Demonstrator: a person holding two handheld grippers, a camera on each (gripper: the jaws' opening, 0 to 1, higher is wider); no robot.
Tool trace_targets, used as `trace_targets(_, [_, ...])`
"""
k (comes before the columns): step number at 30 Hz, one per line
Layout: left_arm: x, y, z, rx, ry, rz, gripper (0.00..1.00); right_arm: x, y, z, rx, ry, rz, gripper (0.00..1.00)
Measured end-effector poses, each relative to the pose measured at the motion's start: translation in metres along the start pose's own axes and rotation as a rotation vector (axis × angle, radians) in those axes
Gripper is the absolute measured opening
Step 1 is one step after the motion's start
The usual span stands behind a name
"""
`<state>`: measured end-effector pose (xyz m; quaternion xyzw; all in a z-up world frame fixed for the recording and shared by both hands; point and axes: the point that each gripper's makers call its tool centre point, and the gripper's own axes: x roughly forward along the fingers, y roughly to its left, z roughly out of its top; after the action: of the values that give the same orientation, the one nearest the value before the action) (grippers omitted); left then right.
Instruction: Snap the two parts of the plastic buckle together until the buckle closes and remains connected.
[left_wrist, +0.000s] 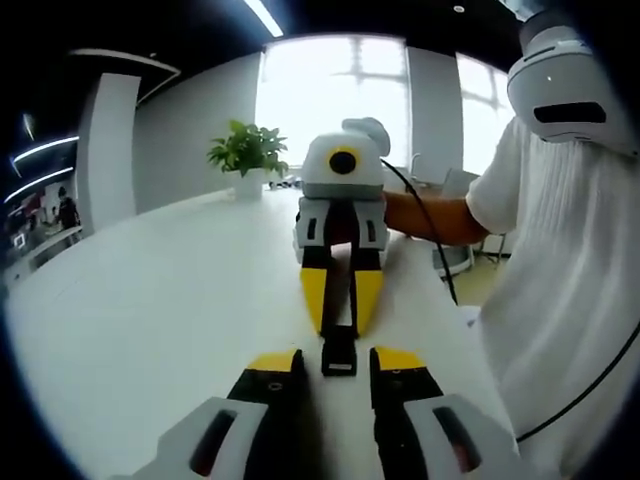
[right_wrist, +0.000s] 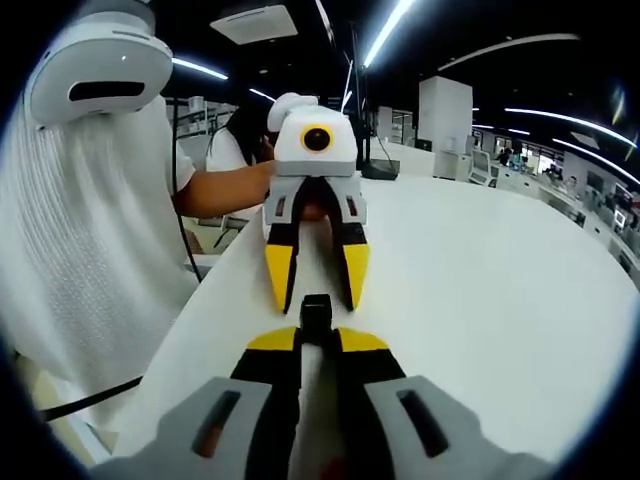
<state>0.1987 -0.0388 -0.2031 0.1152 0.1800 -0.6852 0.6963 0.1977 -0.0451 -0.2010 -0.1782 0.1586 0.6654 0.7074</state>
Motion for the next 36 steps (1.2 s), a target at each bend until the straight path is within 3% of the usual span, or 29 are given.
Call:
trace_targets(8, [-0.003,0.002,0.007,0.000,-0.032,0.017,0.34,-0.002,-0.005,-0.001,0.001,0.000,0.002,0.12])
trace_targets(11, [-0.004,0.006,0.001,0.015,0.014,0.049,0.34,-0.002,-0.005,-0.001,0.000,0.000,0.002,0.12])
trace_targets(19, [-0.006,0.007,-0.001,0.013,0.057,0.063,0.30,-0.003,-0.011,-0.002,0.006,0.001,0.000,0.12])
trace_targets(36, [-0.021,0.021,0.008,-0.001,0.023,0.123,0.33,-0.009,-0.048,-0.010,0.023,0.021,-0.047,0.12])
